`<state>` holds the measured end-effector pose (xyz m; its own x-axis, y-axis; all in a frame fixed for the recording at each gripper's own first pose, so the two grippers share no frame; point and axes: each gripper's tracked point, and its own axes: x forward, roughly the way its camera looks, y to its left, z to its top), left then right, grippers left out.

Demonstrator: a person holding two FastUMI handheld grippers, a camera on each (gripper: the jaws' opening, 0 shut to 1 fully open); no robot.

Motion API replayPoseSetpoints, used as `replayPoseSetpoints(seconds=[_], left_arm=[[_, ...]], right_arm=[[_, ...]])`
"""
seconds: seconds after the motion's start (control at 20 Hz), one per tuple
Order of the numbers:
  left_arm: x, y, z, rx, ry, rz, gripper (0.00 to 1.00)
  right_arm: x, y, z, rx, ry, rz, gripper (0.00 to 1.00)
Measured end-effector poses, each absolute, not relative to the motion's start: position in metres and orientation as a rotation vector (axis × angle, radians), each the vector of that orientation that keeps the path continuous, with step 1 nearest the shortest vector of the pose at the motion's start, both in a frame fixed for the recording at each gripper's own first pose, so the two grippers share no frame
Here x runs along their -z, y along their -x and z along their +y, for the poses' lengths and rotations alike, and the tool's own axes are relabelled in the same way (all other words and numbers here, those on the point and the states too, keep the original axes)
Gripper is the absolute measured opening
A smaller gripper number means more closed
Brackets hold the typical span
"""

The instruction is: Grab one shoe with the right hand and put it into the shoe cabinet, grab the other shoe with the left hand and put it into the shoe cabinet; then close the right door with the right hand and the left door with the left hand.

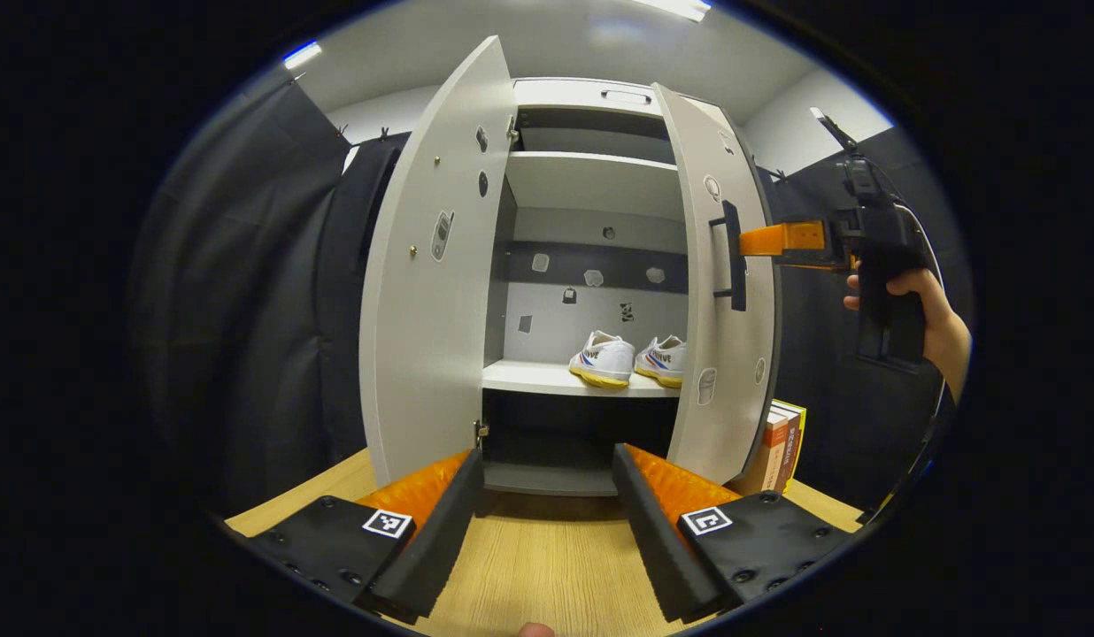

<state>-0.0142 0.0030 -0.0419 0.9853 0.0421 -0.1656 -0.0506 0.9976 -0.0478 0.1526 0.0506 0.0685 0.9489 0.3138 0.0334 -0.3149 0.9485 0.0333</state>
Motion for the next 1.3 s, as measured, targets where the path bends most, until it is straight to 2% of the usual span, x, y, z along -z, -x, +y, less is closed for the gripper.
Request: replayPoseSetpoints(seconds=[0.5, 0.9, 1.05, 1.3], left_arm=[[0.047, 0.013, 0.007, -0.044, 0.053, 0.183, 0.95], [0.043, 0.015, 0.004, -0.037, 0.061, 0.176, 0.94], [0.034, 0.014, 0.002, -0.041, 0.071, 0.168, 0.95], [-0.006, 0.006, 0.015, -0.064, 0.060, 0.127, 0.95]], right_arm=[[-0.059, -0.190, 0.067, -0.292, -0.086, 0.012, 0.89], [-0.056, -0.199, 0.070, -0.263, -0.083, 0.015, 0.90], [-0.066, -0.187, 0.060, -0.242, -0.058, -0.025, 0.92], [-0.059, -0.130, 0.038, -0.226, -0.029, -0.044, 0.92]])
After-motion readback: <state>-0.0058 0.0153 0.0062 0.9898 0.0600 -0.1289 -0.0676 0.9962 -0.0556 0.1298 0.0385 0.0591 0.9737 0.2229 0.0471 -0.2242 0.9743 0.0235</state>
